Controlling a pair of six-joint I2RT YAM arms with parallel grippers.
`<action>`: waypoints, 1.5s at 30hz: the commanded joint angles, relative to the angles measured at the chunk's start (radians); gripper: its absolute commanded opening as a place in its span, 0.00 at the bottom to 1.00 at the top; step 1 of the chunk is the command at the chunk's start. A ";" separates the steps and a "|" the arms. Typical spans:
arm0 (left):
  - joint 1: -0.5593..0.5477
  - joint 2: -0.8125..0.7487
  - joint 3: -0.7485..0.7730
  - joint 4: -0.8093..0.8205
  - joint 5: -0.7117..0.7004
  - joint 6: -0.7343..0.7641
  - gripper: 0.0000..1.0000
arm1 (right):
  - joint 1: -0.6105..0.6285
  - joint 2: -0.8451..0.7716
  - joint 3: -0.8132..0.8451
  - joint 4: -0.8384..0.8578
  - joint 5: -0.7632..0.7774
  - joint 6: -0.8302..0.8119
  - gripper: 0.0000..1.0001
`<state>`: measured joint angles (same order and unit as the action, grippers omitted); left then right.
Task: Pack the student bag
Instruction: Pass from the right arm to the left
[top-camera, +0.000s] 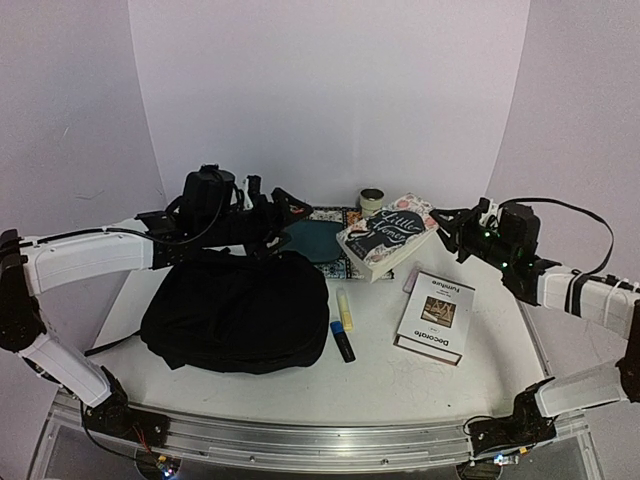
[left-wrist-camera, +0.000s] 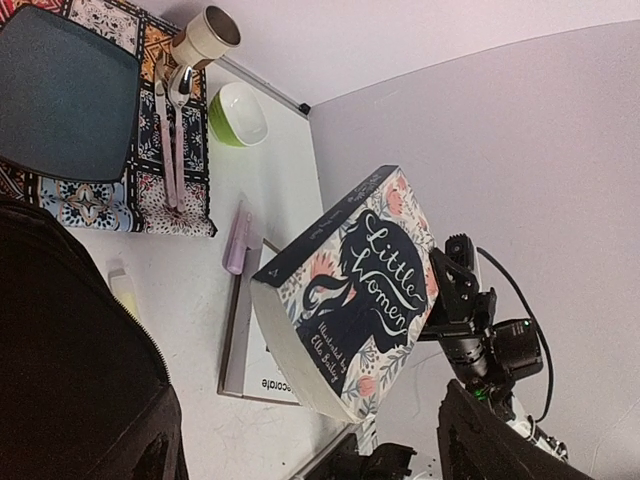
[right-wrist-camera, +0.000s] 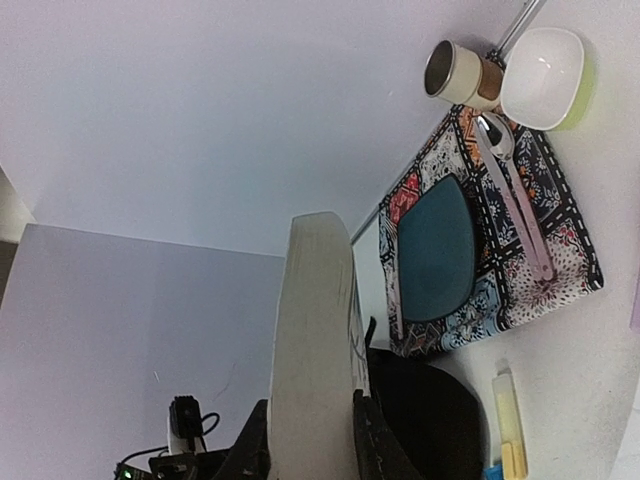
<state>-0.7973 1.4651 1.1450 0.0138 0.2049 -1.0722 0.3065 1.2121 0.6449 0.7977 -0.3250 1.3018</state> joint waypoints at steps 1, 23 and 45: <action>-0.015 -0.006 -0.018 0.145 -0.022 -0.070 0.92 | 0.072 -0.038 0.025 0.214 0.135 0.095 0.00; -0.053 0.060 -0.074 0.280 -0.092 -0.233 1.00 | 0.250 0.088 0.101 0.451 0.313 0.149 0.00; -0.069 0.194 -0.143 0.683 -0.057 -0.386 0.71 | 0.311 0.106 0.069 0.581 0.366 0.230 0.00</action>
<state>-0.8595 1.6636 1.0124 0.5443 0.1280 -1.4338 0.6074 1.3548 0.6815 1.1519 0.0173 1.4898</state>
